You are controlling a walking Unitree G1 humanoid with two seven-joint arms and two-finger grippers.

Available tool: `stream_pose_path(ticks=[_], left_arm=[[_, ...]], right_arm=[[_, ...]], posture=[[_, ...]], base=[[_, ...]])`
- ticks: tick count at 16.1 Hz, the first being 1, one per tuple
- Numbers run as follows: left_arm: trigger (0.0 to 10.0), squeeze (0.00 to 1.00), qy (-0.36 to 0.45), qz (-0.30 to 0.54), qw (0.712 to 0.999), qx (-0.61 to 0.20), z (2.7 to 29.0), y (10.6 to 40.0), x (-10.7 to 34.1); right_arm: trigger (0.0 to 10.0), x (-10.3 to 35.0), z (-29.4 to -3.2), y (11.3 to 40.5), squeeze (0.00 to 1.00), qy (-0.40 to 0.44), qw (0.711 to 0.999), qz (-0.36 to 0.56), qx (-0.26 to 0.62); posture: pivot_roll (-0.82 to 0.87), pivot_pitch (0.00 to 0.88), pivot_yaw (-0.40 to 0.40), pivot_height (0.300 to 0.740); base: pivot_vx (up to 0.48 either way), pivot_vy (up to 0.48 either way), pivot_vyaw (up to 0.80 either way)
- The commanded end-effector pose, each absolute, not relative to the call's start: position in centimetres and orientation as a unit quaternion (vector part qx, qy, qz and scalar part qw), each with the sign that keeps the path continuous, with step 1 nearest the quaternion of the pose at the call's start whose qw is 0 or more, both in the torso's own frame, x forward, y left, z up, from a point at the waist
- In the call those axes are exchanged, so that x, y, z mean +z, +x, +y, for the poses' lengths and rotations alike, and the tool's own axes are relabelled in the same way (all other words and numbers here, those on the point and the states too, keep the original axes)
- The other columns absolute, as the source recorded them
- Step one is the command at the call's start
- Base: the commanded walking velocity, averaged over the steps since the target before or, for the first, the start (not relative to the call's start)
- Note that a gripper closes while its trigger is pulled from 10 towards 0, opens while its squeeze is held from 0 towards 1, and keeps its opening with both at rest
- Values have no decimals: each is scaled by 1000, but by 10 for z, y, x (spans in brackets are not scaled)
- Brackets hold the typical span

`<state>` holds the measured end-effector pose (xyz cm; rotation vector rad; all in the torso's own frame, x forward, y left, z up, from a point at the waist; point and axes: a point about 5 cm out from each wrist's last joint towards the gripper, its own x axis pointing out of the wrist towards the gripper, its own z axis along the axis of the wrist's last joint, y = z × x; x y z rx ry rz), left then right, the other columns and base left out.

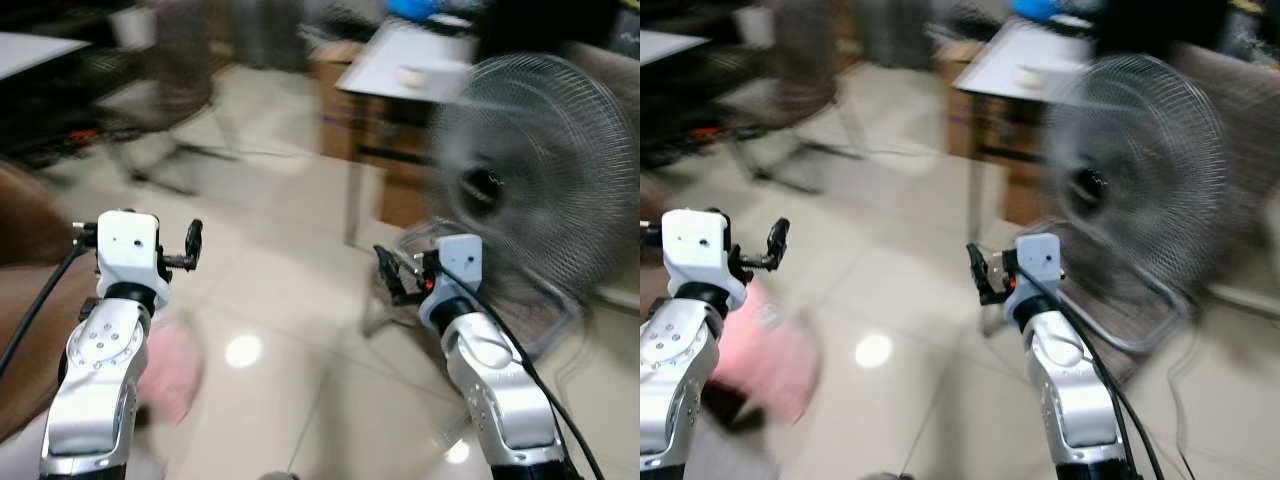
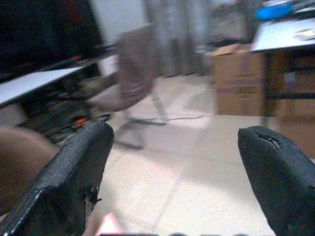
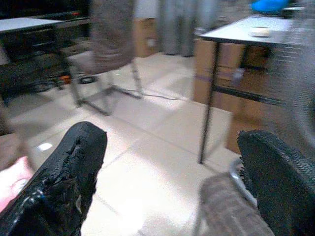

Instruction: Move the pillow to the sofa from floor

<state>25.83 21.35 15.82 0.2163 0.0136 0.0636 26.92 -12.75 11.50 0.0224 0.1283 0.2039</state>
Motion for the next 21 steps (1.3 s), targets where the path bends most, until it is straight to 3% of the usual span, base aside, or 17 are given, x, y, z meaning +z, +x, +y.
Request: stream_pose_path(ticks=[1, 5, 9, 17, 21], left_arm=[[10000, 0, 115, 3, 993, 32, 212, 258, 159], [10000, 0, 118, -7, 992, 35, 211, 257, 161], [10000, 0, 120, 0, 992, 39, 211, 257, 158], [10000, 0, 99, -1, 995, 33, 210, 257, 156], [10000, 0, 104, -5, 994, 29, 209, 259, 158]], right_arm=[[10000, 117, -131, 271, 1000, 9, 994, 58, 94], [10000, 117, -130, 272, 1000, 6, 994, 57, 97], [10000, 116, -135, 274, 1000, -2, 995, 59, 76], [10000, 117, -152, 274, 1000, -11, 998, 57, 4], [10000, 118, -147, 274, 1000, -30, 998, 53, 27]], posture=[[1, 0, 48, 740], [3, 0, 38, 740], [5, 0, 27, 740], [-5, 0, 26, 740], [-2, 0, 23, 740]], base=[[0, -375, 800], [0, -369, 800], [0, 0, 800], [235, 0, 0], [368, 0, 0]])
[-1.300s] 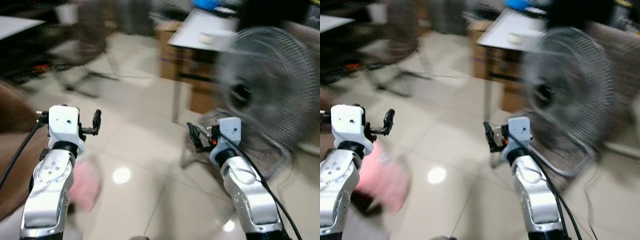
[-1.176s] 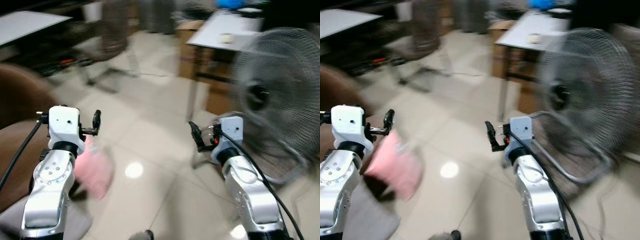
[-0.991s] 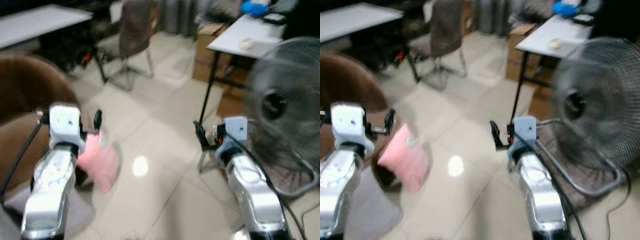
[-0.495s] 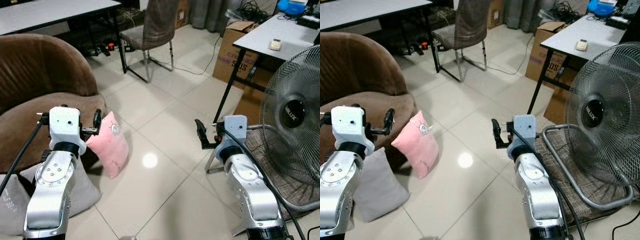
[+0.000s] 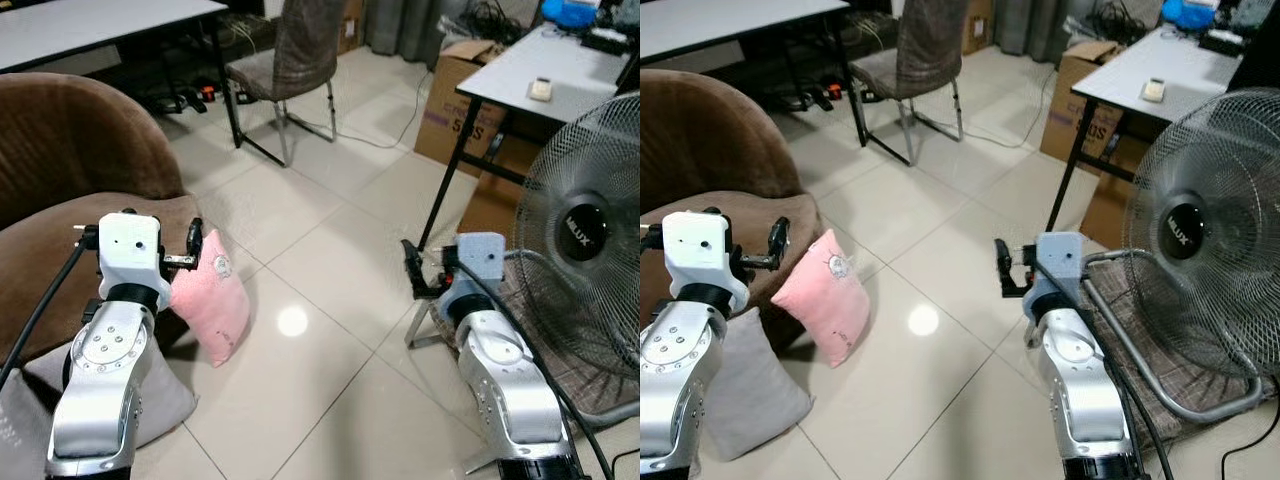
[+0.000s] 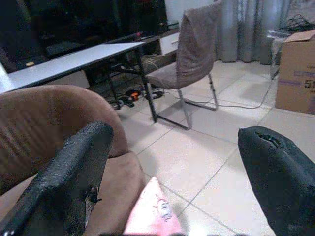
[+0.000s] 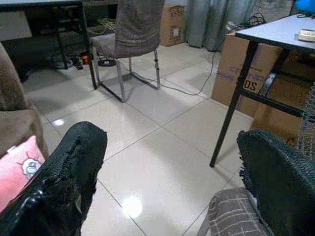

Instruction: Move the pillow to the sofa from floor

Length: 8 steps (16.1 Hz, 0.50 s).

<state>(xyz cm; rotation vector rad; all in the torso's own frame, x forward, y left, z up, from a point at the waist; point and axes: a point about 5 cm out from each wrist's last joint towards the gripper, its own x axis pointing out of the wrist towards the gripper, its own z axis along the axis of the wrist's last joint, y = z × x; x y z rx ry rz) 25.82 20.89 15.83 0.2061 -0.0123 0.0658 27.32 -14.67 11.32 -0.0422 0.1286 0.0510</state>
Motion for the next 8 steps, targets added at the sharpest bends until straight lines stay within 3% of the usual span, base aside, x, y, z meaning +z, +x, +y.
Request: stream_pose_path(ticks=[1, 5, 8], left_arm=[[10000, 0, 104, -6, 994, 29, 209, 259, 158], [10000, 0, 108, -7, 994, 32, 210, 258, 159], [10000, 0, 109, -6, 994, 30, 209, 257, 158]], right_arm=[[10000, 118, -147, 274, 1000, -30, 998, 54, 25], [10000, 117, -148, 277, 1000, -34, 998, 57, 24], [10000, 117, -151, 277, 1000, -39, 997, 59, 15]], posture=[[-2, 0, 22, 740], [0, 0, 18, 740], [-4, 0, 19, 740]], base=[[371, 0, 0], [370, 0, 800], [372, 0, 150]])
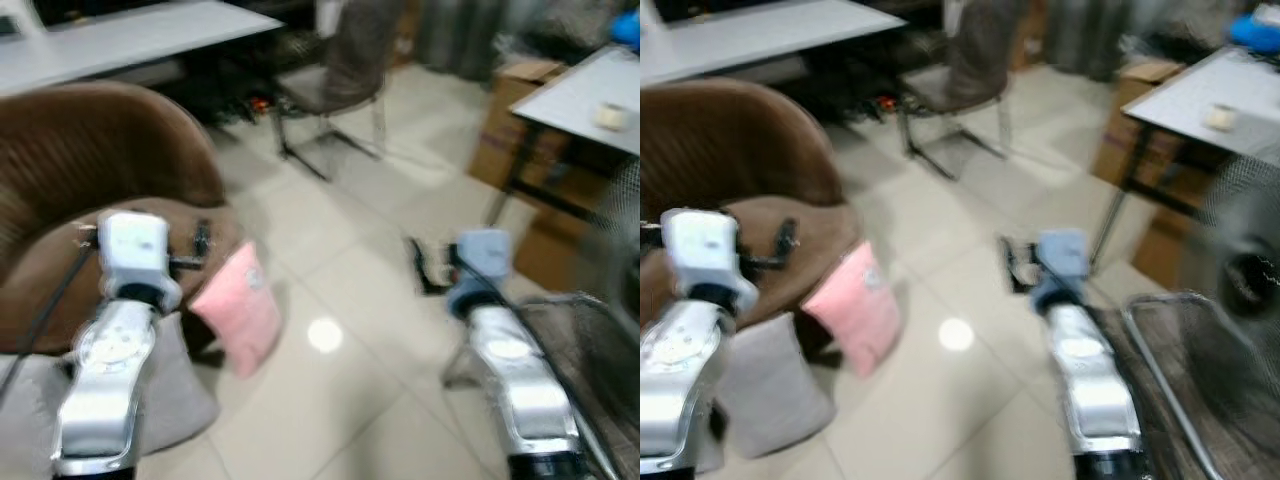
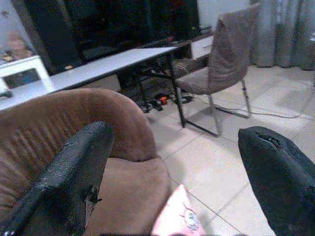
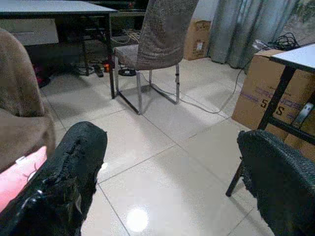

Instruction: Move the pillow to the sofa from floor

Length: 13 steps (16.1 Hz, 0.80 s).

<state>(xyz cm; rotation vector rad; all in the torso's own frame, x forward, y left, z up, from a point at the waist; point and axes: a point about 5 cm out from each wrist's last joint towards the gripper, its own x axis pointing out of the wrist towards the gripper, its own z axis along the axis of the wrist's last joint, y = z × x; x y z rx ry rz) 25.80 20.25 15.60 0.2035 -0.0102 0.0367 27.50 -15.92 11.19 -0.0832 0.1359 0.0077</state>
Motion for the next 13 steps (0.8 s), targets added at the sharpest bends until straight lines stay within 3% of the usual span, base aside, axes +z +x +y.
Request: stream_pose_path(ticks=[1, 13], left_arm=[[10000, 0, 110, -5, 994, 29, 209, 257, 158], [10000, 0, 108, -6, 994, 28, 208, 257, 156]], right_arm=[[10000, 116, -151, 277, 1000, -39, 997, 60, 12], [10000, 116, -150, 280, 1000, -43, 997, 60, 14]], posture=[[-6, 0, 20, 740], [-3, 0, 10, 740]], base=[[371, 0, 0], [374, 0, 0]])
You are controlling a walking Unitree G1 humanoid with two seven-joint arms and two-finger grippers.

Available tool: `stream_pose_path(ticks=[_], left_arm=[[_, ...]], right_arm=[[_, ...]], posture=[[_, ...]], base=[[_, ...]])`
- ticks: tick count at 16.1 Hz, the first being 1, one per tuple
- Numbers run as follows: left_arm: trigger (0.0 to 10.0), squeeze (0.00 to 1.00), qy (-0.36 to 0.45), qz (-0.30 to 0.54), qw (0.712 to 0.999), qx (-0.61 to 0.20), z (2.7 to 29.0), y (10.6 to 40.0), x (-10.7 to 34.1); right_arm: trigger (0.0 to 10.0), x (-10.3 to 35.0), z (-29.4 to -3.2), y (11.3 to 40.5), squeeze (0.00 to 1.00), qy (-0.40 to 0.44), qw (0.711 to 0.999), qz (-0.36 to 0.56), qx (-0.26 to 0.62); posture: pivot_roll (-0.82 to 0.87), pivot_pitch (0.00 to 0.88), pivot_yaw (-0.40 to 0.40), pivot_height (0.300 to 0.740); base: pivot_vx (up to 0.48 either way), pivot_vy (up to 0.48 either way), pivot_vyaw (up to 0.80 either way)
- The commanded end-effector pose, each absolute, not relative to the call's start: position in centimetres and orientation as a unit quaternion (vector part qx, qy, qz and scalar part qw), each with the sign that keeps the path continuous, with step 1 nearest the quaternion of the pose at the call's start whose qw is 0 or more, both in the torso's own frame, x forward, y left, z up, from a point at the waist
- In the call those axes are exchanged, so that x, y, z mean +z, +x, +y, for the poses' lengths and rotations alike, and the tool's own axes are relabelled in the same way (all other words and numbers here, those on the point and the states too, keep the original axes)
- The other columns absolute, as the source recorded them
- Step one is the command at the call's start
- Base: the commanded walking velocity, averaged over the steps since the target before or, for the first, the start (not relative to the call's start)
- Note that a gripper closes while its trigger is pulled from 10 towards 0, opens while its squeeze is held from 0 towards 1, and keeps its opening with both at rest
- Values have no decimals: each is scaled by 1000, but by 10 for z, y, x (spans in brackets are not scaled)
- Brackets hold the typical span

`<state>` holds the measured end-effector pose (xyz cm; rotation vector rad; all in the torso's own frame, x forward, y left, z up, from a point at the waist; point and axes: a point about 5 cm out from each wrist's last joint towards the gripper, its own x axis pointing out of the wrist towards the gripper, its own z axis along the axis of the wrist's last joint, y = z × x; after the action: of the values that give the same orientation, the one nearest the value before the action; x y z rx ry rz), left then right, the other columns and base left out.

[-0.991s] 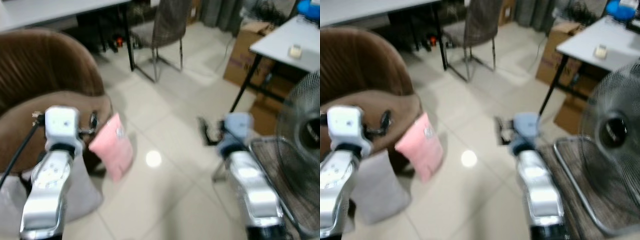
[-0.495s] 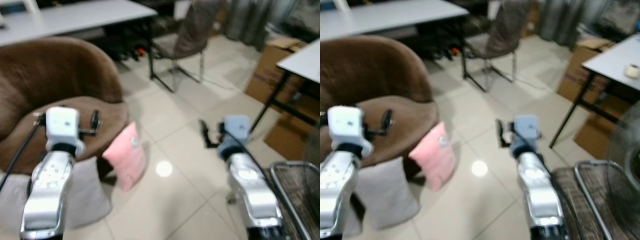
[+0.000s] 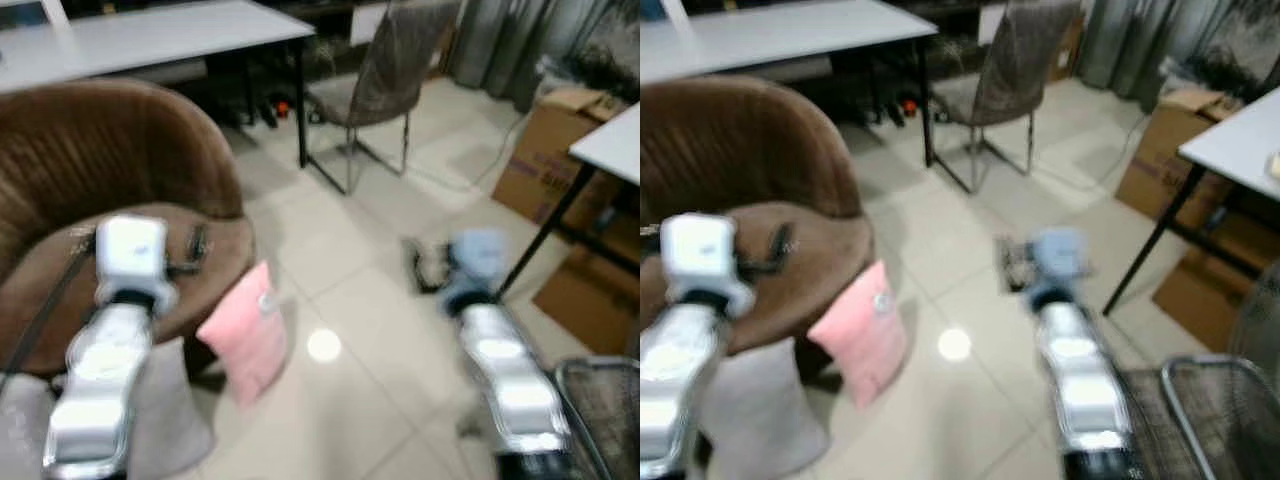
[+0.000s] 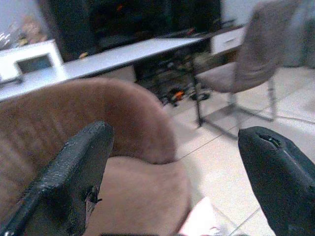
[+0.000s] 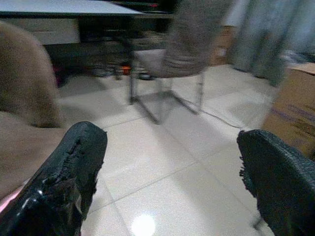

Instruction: Move the pillow to the sofa from floor

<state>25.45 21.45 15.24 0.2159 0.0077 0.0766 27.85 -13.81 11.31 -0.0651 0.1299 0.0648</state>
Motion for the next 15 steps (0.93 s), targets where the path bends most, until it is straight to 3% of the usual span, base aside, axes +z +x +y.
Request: stream_pose_path(ticks=[1, 6, 15], left_arm=[[10000, 0, 108, -6, 994, 28, 208, 257, 156], [10000, 0, 109, -5, 994, 26, 206, 256, 155], [10000, 0, 109, -5, 994, 28, 207, 255, 153]], right_arm=[[10000, 116, -150, 280, 1000, -44, 997, 60, 15], [10000, 117, -149, 282, 1000, -51, 997, 58, 19], [10000, 116, -148, 284, 1000, -56, 996, 58, 25]], posture=[[-3, 0, 9, 740], [-3, 0, 6, 740], [0, 0, -3, 740]], base=[[371, 0, 0], [371, 0, 0], [362, 0, 771]])
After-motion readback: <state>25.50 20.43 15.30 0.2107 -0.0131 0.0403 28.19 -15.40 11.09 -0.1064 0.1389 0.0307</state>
